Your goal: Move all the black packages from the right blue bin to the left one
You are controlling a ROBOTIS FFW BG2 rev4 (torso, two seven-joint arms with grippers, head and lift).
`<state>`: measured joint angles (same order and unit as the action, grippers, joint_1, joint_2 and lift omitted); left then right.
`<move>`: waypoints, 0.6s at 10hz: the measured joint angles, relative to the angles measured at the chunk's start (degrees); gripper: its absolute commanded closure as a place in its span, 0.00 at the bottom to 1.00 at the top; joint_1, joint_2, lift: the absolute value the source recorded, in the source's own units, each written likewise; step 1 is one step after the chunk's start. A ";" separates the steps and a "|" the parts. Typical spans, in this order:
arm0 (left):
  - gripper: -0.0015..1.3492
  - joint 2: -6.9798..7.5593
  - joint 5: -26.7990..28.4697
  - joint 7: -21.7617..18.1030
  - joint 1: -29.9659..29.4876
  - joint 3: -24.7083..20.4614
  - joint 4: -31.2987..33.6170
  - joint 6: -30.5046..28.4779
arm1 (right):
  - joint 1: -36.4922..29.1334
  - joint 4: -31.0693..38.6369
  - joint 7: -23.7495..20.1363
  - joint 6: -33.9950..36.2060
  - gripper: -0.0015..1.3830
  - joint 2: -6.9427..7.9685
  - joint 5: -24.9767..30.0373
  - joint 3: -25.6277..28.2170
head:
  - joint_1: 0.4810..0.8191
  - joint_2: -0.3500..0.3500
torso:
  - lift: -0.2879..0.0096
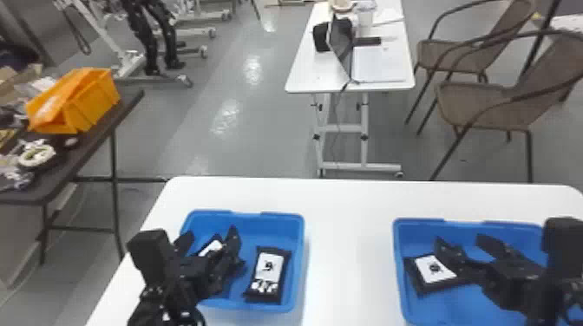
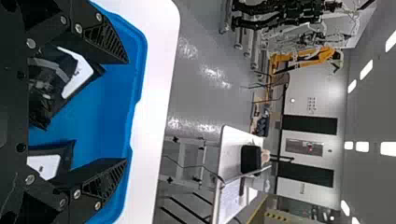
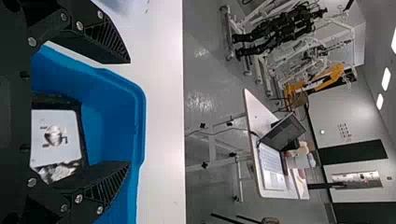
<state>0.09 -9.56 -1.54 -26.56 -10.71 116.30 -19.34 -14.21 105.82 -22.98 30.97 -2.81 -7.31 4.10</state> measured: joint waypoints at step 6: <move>0.17 0.00 -10.62 0.16 1.51 0.64 0.05 2.51 | -1.90 -4.32 -2.88 1.44 0.19 0.01 9.78 2.98 | 0.63 0.62 | 0.83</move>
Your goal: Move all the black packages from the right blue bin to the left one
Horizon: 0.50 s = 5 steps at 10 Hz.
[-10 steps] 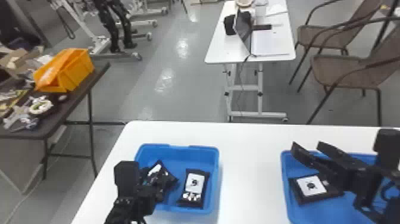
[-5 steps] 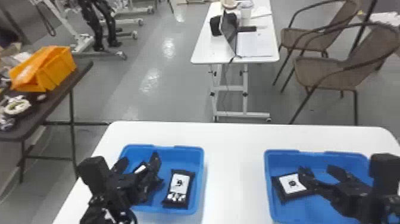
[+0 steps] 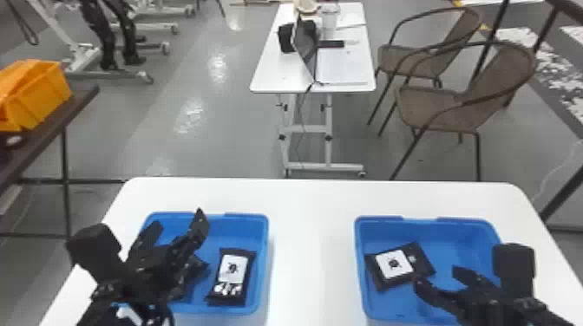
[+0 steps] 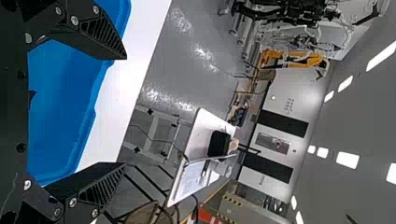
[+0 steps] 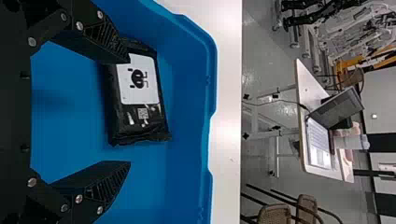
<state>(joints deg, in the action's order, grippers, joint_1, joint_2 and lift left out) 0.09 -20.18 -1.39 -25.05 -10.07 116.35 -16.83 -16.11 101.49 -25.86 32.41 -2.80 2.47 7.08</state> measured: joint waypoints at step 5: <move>0.17 0.00 -0.27 -0.02 0.00 0.06 -0.19 -0.13 | 5.33 -9.54 -3.09 -5.10 0.19 0.02 3.67 0.00 | 0.63 0.62 | 0.83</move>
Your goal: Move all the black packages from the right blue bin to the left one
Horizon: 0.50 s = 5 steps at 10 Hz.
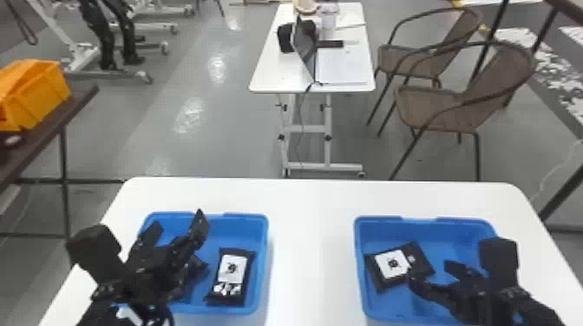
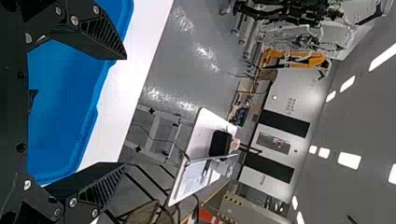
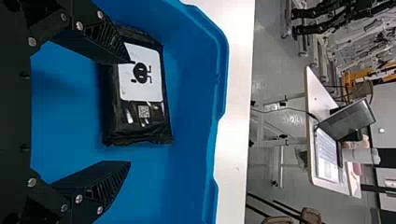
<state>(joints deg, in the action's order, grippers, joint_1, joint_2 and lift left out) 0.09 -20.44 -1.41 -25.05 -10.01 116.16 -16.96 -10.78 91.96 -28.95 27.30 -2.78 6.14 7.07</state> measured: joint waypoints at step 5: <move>0.17 0.00 -0.66 0.00 0.07 0.32 -0.31 0.64 | 5.51 -9.54 -1.71 -4.32 0.19 0.02 1.44 -3.02 | 0.63 0.66 | 0.83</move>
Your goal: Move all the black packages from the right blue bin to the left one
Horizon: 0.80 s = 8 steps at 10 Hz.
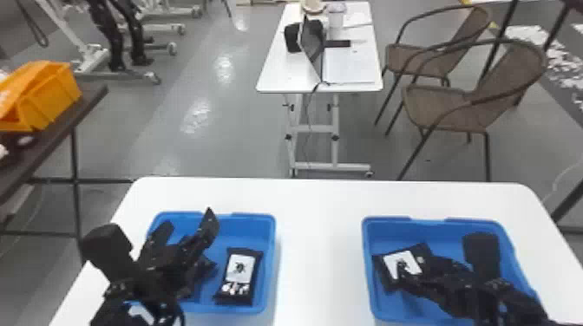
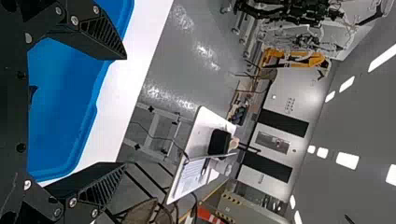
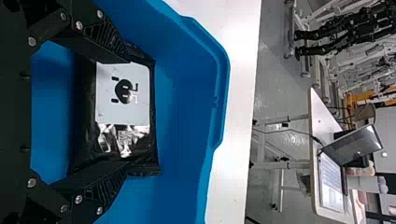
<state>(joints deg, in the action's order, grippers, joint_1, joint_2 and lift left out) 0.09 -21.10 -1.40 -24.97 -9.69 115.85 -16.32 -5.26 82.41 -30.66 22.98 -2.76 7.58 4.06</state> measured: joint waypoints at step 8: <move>0.17 0.00 -2.87 0.00 -0.78 0.29 -1.52 1.68 | 0.01 -2.09 0.62 -0.11 0.80 0.66 -0.90 -0.04 | 0.63 0.67 | 0.83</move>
<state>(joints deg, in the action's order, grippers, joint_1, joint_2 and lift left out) 0.09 -23.97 -1.40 -25.75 -9.40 114.33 -14.64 -5.26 80.32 -30.05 22.87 -2.10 6.68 4.02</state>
